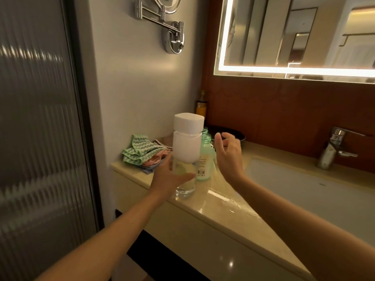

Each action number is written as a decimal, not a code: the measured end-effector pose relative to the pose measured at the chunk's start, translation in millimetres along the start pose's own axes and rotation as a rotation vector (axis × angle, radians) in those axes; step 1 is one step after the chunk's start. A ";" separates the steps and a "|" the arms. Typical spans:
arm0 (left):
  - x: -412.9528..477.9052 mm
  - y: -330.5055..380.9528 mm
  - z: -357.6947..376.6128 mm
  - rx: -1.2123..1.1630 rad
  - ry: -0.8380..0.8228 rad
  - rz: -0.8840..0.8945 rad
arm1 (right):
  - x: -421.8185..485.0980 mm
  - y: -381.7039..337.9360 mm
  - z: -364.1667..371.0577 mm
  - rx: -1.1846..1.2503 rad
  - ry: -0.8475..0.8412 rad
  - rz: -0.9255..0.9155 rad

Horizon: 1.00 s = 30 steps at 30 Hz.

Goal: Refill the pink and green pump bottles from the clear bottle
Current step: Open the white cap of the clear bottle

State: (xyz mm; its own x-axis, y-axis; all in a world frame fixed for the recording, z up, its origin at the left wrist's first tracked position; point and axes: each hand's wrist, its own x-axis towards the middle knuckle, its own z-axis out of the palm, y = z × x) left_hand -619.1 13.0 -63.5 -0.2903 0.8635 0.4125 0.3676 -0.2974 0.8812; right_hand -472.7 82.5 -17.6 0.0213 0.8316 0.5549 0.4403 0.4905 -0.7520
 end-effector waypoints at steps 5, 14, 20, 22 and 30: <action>-8.1 10.7 29.1 0.014 -0.096 0.005 | 10.1 -50.1 -31.5 0.175 -0.118 -0.121; -5.5 6.6 46.7 0.047 -0.102 0.006 | 32.1 -79.8 -56.2 -0.232 -0.431 -0.130; -6.6 4.1 48.5 0.056 -0.096 -0.002 | 35.0 -86.1 -60.6 -0.205 -0.514 -0.054; -6.9 4.0 48.5 0.067 -0.090 0.000 | 34.7 -89.9 -59.2 -0.481 -0.447 -0.168; -7.4 3.4 49.1 0.073 -0.080 0.001 | 36.1 -88.4 -56.3 -0.581 -0.456 -0.212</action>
State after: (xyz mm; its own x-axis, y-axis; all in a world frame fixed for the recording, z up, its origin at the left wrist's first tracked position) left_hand -572.3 25.7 -74.9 -0.2195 0.8937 0.3913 0.4323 -0.2705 0.8602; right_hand -460.3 54.5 88.9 -0.4327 0.8220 0.3702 0.7973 0.5406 -0.2684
